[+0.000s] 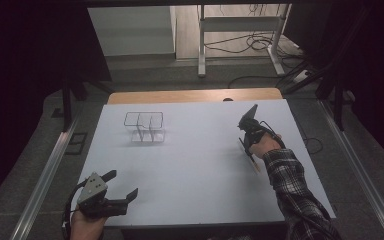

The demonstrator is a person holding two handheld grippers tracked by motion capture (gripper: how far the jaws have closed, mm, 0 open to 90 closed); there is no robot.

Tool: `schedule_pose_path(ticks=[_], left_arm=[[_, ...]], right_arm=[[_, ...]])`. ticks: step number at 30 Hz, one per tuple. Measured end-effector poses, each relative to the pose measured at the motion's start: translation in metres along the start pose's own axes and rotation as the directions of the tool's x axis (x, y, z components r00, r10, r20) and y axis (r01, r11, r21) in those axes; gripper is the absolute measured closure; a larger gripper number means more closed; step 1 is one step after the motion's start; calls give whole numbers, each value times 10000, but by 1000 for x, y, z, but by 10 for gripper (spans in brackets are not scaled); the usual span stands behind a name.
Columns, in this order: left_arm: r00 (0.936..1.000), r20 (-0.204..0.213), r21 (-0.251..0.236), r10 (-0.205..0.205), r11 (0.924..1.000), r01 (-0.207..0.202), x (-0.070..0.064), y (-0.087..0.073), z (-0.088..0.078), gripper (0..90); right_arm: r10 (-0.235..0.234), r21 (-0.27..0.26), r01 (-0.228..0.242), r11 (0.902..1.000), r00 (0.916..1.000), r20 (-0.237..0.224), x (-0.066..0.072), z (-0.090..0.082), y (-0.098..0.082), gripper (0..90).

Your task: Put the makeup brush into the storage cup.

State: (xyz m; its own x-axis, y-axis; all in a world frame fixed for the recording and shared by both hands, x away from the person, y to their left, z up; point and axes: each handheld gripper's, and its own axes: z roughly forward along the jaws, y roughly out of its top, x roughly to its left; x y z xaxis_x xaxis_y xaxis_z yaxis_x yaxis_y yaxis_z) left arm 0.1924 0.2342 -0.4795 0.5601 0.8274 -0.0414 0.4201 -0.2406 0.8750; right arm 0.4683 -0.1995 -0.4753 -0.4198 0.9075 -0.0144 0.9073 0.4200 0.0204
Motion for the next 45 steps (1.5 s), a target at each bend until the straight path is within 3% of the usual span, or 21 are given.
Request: schedule_pose_path(ticks=[8,16,22,30,35,45], left_arm=[[10000,-3,3,-2,10000,2,0,0,0,65],[10000,-5,11,7,10000,-7,0,0,0,65],[10000,21,11,-56,10000,56,0,0,0,66],[9999,-28,-51,110,9999,-111,-2,1,0,66],[9993,-152,-16,337,9994,-338,-5,2,0,67],[9982,-227,167,551,9984,-548,-7,3,1,67]], right_arm=[[-351,-578,336,9978,9991,-241,3,-10,-5,843],[-690,-1300,627,9895,9966,-446,3,-18,-14,843],[-1066,-1427,993,9848,9933,-446,5,-23,-18,843],[-1854,-1662,1784,9698,9823,-278,12,-31,-24,843],[-2398,-1725,2336,9569,9707,-161,20,-38,-29,843],[-2796,-1807,2737,9447,9601,-77,27,-49,-34,843]])
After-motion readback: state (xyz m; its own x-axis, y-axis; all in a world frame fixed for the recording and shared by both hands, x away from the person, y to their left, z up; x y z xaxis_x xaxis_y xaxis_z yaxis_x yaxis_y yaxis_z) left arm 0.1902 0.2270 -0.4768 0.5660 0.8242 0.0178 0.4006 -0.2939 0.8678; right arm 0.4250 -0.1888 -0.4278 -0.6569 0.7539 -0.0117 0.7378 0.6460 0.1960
